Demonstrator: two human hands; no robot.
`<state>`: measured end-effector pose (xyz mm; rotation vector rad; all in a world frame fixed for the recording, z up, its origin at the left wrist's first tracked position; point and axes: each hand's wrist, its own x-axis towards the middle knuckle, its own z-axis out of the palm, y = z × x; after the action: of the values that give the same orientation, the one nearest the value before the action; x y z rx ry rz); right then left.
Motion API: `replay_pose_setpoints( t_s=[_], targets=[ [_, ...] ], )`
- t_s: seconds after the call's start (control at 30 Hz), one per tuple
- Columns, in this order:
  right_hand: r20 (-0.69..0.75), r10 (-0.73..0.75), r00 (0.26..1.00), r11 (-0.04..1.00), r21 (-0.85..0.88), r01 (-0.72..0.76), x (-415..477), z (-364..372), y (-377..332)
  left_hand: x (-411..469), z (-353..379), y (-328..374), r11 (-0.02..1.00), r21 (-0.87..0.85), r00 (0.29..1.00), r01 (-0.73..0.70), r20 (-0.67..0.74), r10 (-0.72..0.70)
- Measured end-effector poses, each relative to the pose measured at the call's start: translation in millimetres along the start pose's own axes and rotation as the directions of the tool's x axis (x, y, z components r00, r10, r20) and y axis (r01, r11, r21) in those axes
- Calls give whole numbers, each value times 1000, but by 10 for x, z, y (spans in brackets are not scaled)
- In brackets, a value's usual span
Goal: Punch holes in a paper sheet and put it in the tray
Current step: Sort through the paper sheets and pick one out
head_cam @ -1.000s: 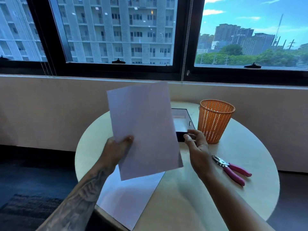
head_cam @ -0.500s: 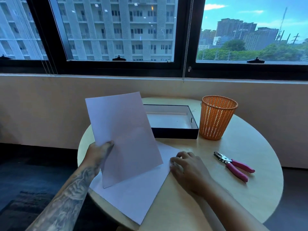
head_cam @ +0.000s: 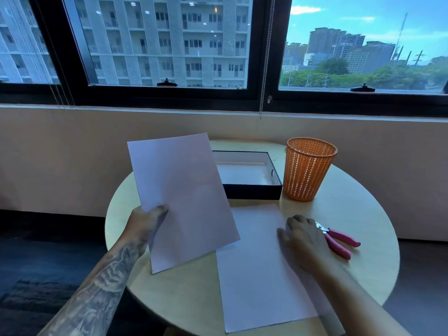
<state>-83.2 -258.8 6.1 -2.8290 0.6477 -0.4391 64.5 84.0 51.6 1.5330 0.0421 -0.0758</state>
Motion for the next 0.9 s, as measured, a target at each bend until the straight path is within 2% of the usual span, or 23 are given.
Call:
replay_pose_setpoints(
  t_s=[0.07, 0.17, 0.3, 0.43, 0.53, 0.67, 0.77, 0.9],
  targets=[
    [0, 26, 1000, 998, -50, -26, -33, -4, -17, -16, 28, -16, 1000, 9, 1000, 1, 9, -1],
    [5, 35, 999, 999, -9, -35, -38, -23, -16, -21, 30, -50, 999, 35, 1000, 3, 17, -3],
    [3, 121, 993, 978, 173, -120, -30, -44, 28, 27, -25, -76, 997, 66, 999, 32, 6, -33],
    [115, 274, 955, 862, 411, -297, 8, -110, 41, 78, -104, -96, 993, 110, 999, 36, 0, -36],
    [198, 322, 926, 836, 400, -376, 50, -133, 19, 129, -174, -117, 991, 129, 999, 46, -25, -43],
    [243, 339, 909, 822, 394, -411, 102, -133, 28, 135, -216, -102, 985, 160, 996, 68, -60, -59],
    [164, 314, 935, 794, 494, -354, 74, -142, 21, 90, -209, -74, 983, 170, 995, 68, -81, -55],
    [41, 366, 930, 688, 661, -300, 45, -195, 32, 69, -227, -88, 986, 156, 990, 57, -137, -36]
  ],
)
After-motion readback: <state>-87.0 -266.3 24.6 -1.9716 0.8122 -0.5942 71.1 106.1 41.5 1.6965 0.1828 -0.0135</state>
